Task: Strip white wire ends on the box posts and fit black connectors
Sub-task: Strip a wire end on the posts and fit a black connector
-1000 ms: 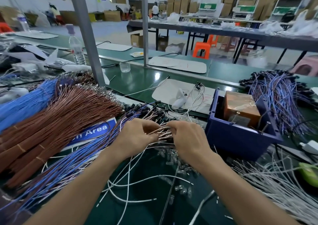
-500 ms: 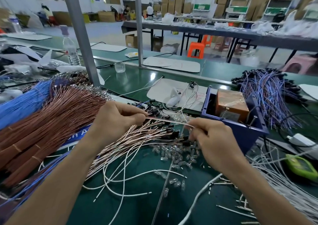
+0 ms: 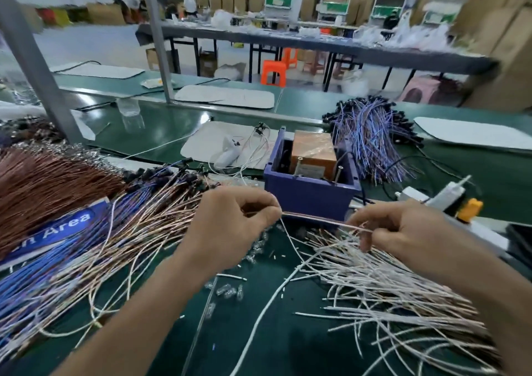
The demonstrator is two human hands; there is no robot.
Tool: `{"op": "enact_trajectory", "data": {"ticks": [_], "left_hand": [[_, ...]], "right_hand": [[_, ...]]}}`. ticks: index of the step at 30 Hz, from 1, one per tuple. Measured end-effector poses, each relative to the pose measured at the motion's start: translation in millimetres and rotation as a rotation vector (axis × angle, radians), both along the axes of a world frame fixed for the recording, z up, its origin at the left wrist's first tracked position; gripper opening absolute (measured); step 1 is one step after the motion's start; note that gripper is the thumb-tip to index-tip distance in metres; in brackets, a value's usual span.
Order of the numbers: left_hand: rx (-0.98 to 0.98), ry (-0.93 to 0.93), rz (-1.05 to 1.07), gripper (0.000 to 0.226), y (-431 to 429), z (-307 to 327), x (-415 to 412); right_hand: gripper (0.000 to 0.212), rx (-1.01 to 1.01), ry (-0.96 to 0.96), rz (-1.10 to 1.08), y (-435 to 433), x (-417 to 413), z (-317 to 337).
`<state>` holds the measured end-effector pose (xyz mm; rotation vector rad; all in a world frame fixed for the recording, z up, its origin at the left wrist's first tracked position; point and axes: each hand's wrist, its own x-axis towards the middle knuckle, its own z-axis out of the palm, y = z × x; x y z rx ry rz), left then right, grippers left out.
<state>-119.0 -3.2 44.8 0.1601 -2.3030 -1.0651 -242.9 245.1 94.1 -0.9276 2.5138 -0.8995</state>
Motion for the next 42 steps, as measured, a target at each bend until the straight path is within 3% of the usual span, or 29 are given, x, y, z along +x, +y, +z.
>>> {"op": "enact_trajectory", "data": {"ticks": [4,9,14,19,23,29,34,39,42], "left_hand": [[0.066,0.022,-0.047,0.022,29,-19,-21],[0.07,0.051,-0.015,0.021,51,-37,-36],[0.093,0.045,0.026,0.021,58,-49,-46],[0.034,0.042,0.071,0.016,57,-66,-49],[0.008,0.064,0.092,0.026,54,-74,-48],[0.034,0.025,0.101,0.072,57,-77,-44],[0.187,-0.022,0.023,0.061,63,-75,-44],[0.135,0.012,-0.004,0.057,64,-72,-42],[0.099,0.007,0.043,0.052,58,-69,-40]], "right_hand": [[0.039,-0.17,-0.042,-0.054,5,-5,-5],[0.021,-0.054,0.176,-0.092,2,-11,-18],[0.007,-0.099,0.354,-0.191,-6,-8,-41],[0.015,-0.144,0.642,-0.208,-22,4,-74],[0.012,-0.26,0.635,-0.194,-24,8,-95],[0.013,-0.341,0.608,-0.197,-26,12,-106],[0.014,-0.268,0.777,-0.172,-28,13,-106],[0.011,-0.167,0.822,-0.094,-32,19,-112],[0.008,-0.187,0.846,-0.185,-29,17,-111]]}}
